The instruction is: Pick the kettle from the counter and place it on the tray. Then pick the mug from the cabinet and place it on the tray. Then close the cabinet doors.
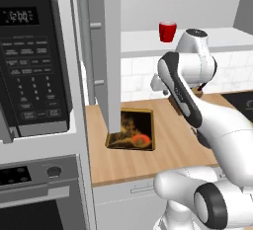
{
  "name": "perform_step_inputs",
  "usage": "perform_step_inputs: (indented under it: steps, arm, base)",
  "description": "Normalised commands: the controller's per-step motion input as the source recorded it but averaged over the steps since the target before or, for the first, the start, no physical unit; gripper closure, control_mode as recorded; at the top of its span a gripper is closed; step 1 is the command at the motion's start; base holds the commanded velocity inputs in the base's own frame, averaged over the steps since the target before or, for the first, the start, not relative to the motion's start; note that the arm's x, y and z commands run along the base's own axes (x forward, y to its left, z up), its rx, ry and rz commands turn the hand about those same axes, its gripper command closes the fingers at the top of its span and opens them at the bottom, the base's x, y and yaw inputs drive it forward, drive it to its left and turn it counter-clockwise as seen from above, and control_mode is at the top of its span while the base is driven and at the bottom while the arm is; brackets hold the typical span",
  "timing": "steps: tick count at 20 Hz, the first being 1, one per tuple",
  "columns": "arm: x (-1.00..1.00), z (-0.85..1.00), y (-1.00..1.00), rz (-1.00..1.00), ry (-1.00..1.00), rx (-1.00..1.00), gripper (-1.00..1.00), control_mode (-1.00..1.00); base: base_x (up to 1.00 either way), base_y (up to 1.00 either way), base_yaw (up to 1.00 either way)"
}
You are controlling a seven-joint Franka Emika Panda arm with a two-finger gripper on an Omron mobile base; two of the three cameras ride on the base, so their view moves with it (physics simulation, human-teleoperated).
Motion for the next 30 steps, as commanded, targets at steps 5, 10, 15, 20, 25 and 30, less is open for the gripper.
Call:
perform_step_inputs:
  steps: [5,10,15,20,25,30]
  arm:
    - [-0.09,-0.4,-0.51,0.0,-0.03,0.0,-1.0,-1.0]
    - [-0.21,-0.74,-1.0,0.0,0.0,0.0,-1.0,-1.0]
    - [-0.14,-0.58,-0.99,-0.01,0.0,0.0,-1.0,-1.0]
    - [0.01,-0.06,-0.59,0.0,0.0,0.0,-1.0,-1.0]
    - [0.0,-0.1,-0.34,0.06,0.0,0.0,-1.0,-1.0]
    - [0.15,-0.09,-0.44,0.16,0.0,-0.03,-1.0,-1.0]
  base:
    - [0.0,0.0,0.0]
    - [0.0,0.0,0.0]
    - [0.0,0.0,0.0]
    - [0.0,0.0,0.0]
    - [0.0,0.0,0.0]
    - [0.0,0.0,0.0]
